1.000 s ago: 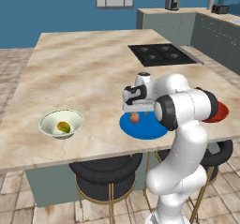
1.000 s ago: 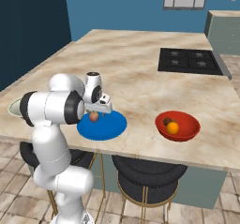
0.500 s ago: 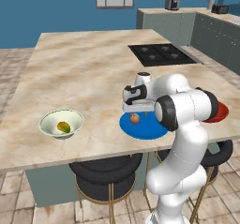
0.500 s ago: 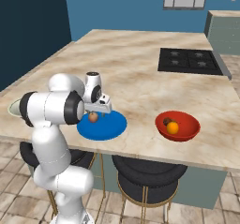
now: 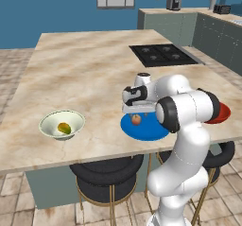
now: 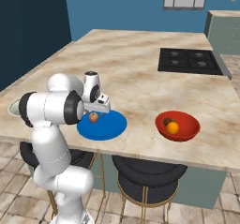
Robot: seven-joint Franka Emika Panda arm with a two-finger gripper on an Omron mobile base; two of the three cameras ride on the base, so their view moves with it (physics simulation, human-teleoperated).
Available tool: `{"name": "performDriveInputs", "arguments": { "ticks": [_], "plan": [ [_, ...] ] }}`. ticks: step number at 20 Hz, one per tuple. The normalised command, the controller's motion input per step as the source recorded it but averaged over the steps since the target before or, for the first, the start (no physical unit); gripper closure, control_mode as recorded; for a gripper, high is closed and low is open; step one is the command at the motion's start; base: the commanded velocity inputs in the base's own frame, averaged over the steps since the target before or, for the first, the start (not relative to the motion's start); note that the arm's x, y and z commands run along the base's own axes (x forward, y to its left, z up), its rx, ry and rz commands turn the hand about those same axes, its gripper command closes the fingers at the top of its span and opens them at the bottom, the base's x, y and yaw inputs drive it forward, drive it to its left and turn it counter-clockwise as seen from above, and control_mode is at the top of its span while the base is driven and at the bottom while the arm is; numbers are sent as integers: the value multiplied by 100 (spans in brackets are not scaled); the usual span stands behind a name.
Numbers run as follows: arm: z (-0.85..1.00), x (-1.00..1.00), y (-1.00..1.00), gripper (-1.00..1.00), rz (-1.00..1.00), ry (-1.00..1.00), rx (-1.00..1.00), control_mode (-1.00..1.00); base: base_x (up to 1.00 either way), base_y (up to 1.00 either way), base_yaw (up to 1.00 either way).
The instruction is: Take the fruits from the plate on the dining counter and place two fruits in each bowl.
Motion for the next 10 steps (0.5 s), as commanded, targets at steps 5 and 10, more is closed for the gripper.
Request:
{"name": "performDriveInputs", "arguments": {
  "ticks": [5, 10],
  "plan": [
    [-6, 0, 3, -100, 0, 0, 0, -100, 0, 0, 0],
    [-28, 0, 0, -100, 0, 0, 0, -100, 0, 0, 0]
  ]
}}
